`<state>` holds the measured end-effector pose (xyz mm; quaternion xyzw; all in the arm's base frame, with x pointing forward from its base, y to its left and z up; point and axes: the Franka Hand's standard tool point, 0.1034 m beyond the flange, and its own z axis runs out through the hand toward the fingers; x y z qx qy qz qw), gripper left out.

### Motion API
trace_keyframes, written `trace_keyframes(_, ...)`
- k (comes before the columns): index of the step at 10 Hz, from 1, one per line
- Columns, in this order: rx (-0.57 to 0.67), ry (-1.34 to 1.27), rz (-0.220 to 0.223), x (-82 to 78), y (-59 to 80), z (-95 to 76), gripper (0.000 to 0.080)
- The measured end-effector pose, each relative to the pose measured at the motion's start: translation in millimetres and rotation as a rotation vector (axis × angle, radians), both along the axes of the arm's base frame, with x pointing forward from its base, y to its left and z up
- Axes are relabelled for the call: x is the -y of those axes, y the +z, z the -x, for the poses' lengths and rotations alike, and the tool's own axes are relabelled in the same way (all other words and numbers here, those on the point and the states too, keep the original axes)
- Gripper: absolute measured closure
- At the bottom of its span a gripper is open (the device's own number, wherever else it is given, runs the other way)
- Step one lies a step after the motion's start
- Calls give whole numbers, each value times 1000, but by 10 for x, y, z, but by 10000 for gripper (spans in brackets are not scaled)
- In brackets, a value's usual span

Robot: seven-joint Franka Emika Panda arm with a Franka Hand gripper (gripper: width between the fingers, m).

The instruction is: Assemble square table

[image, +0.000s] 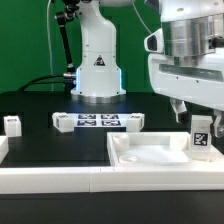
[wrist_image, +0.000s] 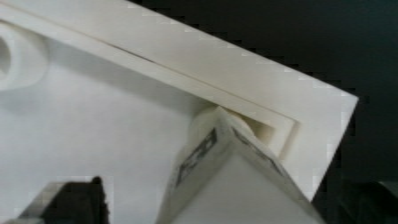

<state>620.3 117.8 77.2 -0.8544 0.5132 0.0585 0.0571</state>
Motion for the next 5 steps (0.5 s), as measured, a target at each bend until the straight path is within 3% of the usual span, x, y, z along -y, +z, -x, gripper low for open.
trace_keyframes(5,60,498,6,-5,36,-38,150)
